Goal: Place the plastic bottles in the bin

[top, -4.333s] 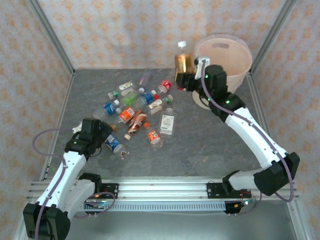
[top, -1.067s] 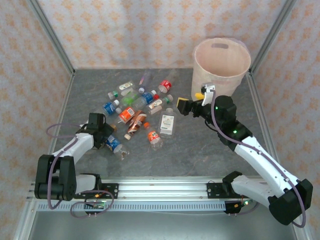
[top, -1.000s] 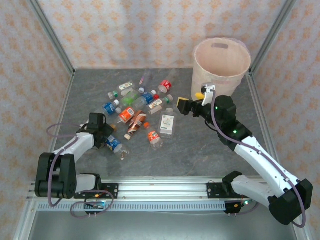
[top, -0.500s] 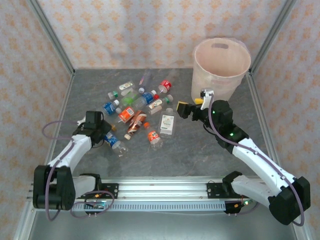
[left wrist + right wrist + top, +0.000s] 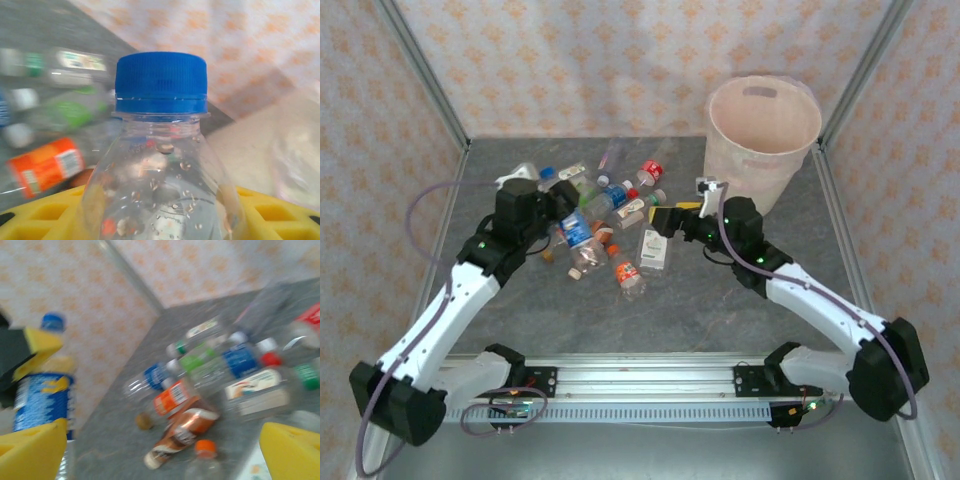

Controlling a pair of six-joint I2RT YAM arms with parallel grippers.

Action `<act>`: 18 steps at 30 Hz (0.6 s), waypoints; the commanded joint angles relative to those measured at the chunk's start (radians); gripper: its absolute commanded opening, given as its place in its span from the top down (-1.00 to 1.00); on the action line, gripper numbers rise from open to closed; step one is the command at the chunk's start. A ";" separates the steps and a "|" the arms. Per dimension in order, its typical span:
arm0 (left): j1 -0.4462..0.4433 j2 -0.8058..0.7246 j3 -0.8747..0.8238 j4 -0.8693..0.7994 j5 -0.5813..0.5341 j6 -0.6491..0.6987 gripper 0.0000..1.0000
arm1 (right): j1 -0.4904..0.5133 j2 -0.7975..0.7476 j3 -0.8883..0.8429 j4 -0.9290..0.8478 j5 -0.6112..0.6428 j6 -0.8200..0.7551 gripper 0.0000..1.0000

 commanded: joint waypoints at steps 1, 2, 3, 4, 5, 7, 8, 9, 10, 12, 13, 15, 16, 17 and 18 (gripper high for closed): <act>-0.067 0.101 0.115 0.135 0.119 0.099 0.11 | 0.018 0.050 0.086 0.119 -0.187 0.062 -0.98; -0.085 0.129 0.148 0.145 0.136 0.110 0.11 | 0.024 0.057 0.097 0.121 -0.194 0.057 -0.98; -0.101 0.161 0.179 0.158 0.155 0.124 0.11 | 0.029 0.065 0.104 0.129 -0.207 0.050 -0.98; -0.118 0.188 0.207 0.173 0.166 0.136 0.10 | 0.036 0.069 0.112 0.140 -0.223 0.047 -0.98; -0.129 0.210 0.227 0.186 0.174 0.146 0.09 | 0.039 0.075 0.120 0.143 -0.240 0.046 -0.98; -0.148 0.258 0.265 0.217 0.188 0.155 0.08 | 0.041 0.096 0.147 0.133 -0.287 0.054 -0.98; -0.152 0.277 0.280 0.229 0.192 0.152 0.08 | 0.041 0.106 0.157 0.125 -0.293 0.062 -0.98; -0.154 0.295 0.296 0.242 0.192 0.147 0.08 | 0.041 0.112 0.163 0.117 -0.280 0.069 -0.98; -0.154 0.311 0.308 0.254 0.188 0.140 0.08 | 0.042 0.116 0.165 0.101 -0.249 0.071 -0.98; -0.155 0.331 0.319 0.285 0.179 0.126 0.08 | 0.041 0.122 0.176 0.039 -0.186 0.055 -0.98; -0.154 0.339 0.324 0.303 0.177 0.121 0.08 | 0.042 0.128 0.189 0.003 -0.182 0.042 -0.98; -0.155 0.360 0.336 0.316 0.176 0.115 0.08 | 0.045 0.147 0.225 -0.053 -0.228 0.027 -0.98; -0.157 0.371 0.343 0.316 0.179 0.113 0.08 | 0.049 0.156 0.237 -0.076 -0.236 0.023 -0.98; -0.156 0.383 0.348 0.318 0.183 0.109 0.08 | 0.055 0.163 0.247 -0.089 -0.231 0.018 -0.98; -0.156 0.393 0.352 0.323 0.192 0.104 0.09 | 0.059 0.172 0.253 -0.100 -0.219 0.015 -0.98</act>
